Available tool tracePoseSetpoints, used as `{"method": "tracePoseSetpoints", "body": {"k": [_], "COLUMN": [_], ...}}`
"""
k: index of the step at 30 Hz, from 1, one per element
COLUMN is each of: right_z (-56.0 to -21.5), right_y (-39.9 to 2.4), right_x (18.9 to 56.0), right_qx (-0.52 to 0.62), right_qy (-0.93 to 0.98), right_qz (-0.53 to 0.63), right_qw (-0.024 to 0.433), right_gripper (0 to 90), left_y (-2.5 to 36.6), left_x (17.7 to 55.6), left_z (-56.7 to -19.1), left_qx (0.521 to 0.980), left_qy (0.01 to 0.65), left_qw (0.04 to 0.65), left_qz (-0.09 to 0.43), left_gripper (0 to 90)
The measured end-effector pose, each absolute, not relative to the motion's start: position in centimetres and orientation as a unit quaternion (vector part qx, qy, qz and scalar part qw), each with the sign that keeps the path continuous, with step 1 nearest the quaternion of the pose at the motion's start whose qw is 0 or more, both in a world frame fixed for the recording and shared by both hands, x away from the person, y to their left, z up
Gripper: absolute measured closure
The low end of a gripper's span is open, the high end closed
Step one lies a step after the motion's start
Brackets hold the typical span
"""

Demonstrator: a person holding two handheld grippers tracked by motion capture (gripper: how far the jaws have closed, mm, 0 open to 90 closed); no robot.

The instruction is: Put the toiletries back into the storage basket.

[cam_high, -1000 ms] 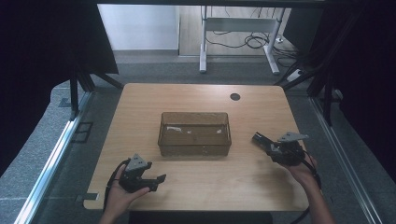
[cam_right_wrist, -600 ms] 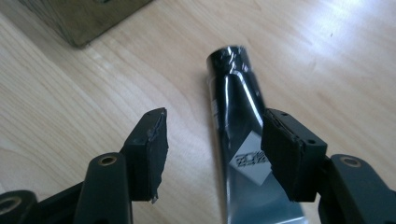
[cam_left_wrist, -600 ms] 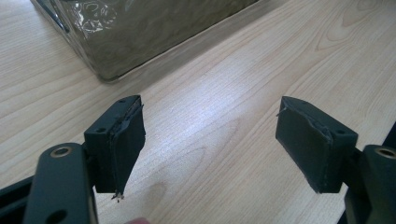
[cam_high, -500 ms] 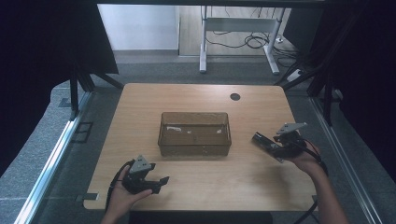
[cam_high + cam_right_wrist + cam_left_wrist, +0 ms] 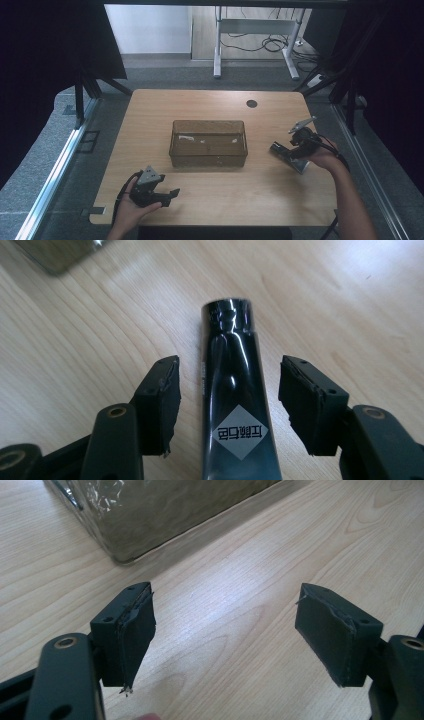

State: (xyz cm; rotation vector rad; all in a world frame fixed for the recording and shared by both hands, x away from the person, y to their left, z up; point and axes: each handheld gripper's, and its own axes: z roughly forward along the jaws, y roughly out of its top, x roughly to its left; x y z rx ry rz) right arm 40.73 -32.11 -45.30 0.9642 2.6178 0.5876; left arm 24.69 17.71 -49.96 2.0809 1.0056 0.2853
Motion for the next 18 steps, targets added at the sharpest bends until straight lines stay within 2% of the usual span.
{"method": "tracePoseSetpoints", "body": {"k": [9,18], "right_z": [-48.5,-49.8], "right_y": [-31.8,-31.3], "right_x": [43.1,43.8], "right_qx": [0.340,0.335], "right_qy": [0.923,0.929], "right_qz": [0.146,0.127], "right_qw": [0.107,0.088], "right_gripper": [35.6,40.2], "left_y": [17.7,17.6], "left_x": [24.7,24.6], "left_z": [-49.9,-49.7], "left_qx": [0.821,0.820], "left_qy": [0.397,0.391], "left_qw": [0.394,0.403], "left_qz": [0.114,0.109], "left_gripper": [24.4,24.4]}}
